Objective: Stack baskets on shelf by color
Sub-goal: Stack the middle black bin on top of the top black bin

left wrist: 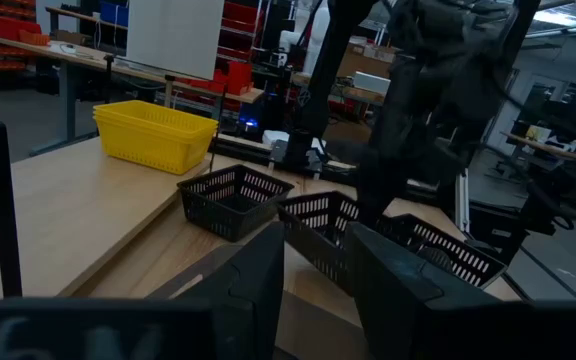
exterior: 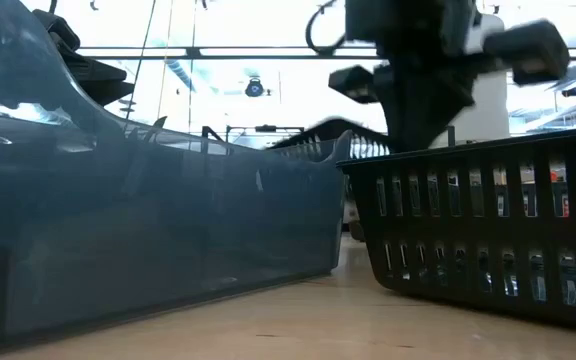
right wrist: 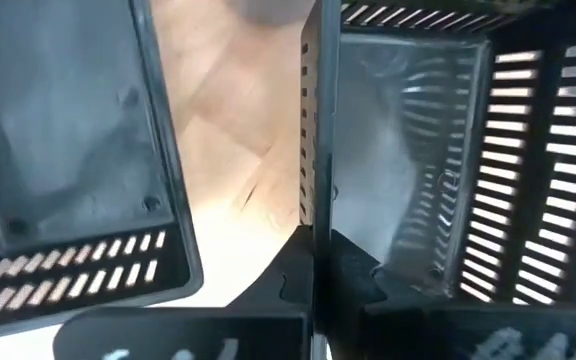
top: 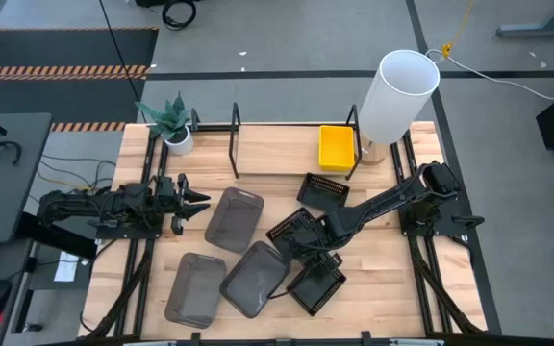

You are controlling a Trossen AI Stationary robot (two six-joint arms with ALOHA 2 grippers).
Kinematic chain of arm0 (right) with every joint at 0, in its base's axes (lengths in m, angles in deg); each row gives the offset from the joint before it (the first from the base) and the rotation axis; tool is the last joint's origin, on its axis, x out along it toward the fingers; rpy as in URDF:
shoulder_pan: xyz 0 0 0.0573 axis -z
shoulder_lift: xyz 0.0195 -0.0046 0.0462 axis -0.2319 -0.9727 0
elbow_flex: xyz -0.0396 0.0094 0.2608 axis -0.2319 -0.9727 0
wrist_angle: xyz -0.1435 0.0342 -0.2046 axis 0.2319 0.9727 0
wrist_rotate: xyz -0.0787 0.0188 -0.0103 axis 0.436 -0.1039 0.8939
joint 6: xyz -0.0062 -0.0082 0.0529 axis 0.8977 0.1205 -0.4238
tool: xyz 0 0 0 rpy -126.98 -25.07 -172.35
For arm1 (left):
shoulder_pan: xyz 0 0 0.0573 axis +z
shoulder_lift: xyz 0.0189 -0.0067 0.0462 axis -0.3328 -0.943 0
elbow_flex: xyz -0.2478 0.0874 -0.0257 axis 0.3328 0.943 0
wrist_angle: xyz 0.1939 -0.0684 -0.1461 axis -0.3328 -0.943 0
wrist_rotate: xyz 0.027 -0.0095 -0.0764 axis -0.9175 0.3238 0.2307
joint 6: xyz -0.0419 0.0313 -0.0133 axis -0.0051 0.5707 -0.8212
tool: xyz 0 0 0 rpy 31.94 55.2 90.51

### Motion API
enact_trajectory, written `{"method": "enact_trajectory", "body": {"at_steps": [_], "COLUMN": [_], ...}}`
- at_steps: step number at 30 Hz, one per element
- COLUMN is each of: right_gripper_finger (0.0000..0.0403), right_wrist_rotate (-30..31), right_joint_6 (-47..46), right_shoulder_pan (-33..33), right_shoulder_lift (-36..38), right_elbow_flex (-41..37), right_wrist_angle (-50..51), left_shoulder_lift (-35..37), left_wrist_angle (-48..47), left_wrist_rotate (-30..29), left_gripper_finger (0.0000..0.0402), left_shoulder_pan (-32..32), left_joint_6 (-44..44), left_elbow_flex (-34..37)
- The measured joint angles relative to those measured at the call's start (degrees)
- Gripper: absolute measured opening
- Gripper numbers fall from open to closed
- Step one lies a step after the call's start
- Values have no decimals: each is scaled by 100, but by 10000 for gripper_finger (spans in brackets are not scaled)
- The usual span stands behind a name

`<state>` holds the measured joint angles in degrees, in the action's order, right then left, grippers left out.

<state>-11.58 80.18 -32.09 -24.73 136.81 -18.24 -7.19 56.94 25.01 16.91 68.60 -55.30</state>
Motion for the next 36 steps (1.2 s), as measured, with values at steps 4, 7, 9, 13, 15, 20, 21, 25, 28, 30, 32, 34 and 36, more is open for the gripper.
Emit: {"method": "enact_trajectory", "body": {"at_steps": [4, 7, 9, 13, 15, 20, 21, 25, 28, 30, 32, 34, 36], "right_gripper_finger": [10, 14, 12, 10, 10, 10, 10, 10, 11, 11, 11, 11, 11], "right_wrist_rotate": [236, 691, 897, 1056, 1107, 1331, 1338, 1386, 1397, 1395, 1396, 1395, 1388], "right_joint_6": [-682, -1461, -2048, -3280, -3722, -4498, -4640, -5080, -5245, -5283, -5252, -5212, -5157], "right_shoulder_pan": [30, 97, 168, 334, 402, 546, 589, 732, 823, 878, 924, 970, 1020], "right_shoulder_lift": [2, 6, 11, 11, 11, 13, 13, 7, 7, 7, 7, 7, 7], "right_elbow_flex": [577, 943, 1093, 1146, 1101, 829, 739, 456, 300, 259, 257, 259, 257], "right_wrist_angle": [529, 1129, 1492, 2058, 2205, 2229, 2217, 2233, 2200, 2138, 2116, 1980, 1961], "left_shoulder_lift": [0, 0, 0, 0, 0, 0, 0, 0, 0, 0, 0, 0, 0], "left_wrist_angle": [0, 0, 0, 0, 0, -2, -2, -2, -2, -2, -2, -2, -2], "left_wrist_rotate": [1, 1, 0, 0, 1, 1, 1, 1, 1, 1, 1, 1, 1], "left_gripper_finger": [117, 117, 117, 117, 117, 117, 117, 117, 117, 117, 117, 117, 117], "left_shoulder_pan": [-1, -1, 0, 0, 1, 1, 1, -1, -1, -1, -1, 1, 1], "left_joint_6": [0, -1, 0, 1, 1, -1, 1, 0, 0, -1, 0, 1, 1], "left_elbow_flex": [1, -1, -1, -1, -1, 0, -1, -1, -1, -1, 1, -1, -1]}}
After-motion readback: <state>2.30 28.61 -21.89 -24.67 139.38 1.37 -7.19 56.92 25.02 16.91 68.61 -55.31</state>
